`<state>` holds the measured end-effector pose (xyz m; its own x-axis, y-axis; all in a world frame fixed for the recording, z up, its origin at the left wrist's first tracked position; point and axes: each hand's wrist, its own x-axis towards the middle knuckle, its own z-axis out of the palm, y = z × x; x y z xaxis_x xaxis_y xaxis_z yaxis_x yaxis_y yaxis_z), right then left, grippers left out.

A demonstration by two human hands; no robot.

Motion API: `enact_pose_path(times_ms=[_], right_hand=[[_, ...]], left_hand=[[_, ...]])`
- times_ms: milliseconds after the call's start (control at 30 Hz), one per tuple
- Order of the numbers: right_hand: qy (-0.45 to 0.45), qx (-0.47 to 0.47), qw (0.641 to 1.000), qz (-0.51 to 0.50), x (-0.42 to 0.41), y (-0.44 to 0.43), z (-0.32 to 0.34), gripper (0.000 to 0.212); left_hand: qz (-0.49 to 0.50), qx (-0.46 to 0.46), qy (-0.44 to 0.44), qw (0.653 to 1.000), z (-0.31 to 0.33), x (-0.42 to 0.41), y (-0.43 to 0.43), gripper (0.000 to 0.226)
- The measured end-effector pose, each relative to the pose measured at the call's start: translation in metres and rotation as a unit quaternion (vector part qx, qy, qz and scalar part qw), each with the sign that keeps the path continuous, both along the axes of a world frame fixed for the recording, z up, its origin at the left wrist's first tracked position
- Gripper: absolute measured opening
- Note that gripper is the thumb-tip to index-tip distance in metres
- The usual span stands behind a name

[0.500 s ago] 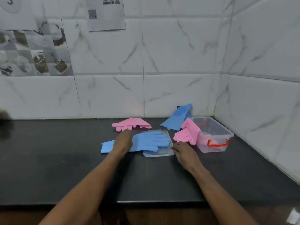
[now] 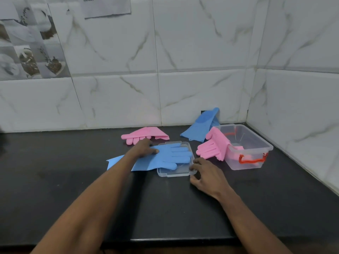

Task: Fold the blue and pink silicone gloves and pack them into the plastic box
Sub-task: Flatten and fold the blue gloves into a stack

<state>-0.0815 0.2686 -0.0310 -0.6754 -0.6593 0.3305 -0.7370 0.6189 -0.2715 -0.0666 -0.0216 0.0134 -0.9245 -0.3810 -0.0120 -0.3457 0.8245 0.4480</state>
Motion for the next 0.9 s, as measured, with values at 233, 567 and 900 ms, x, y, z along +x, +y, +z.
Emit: enact_pose_path(times_ms=[233,567,900], right_hand=[[0.002,-0.003,1.0,0.008,0.001,0.0,0.0,0.021],[-0.051,-0.049,0.998,0.003,0.004,-0.001,0.01,0.015],[-0.02,-0.111,0.993,-0.021,0.023,-0.019,0.006,0.017]], left_hand=[[0.009,0.062,-0.013,0.998,0.014,0.005,0.001,0.04],[0.028,0.219,0.07,0.973,0.045,0.03,-0.011,0.028],[0.074,0.495,0.149,0.853,0.069,0.059,-0.03,0.033]])
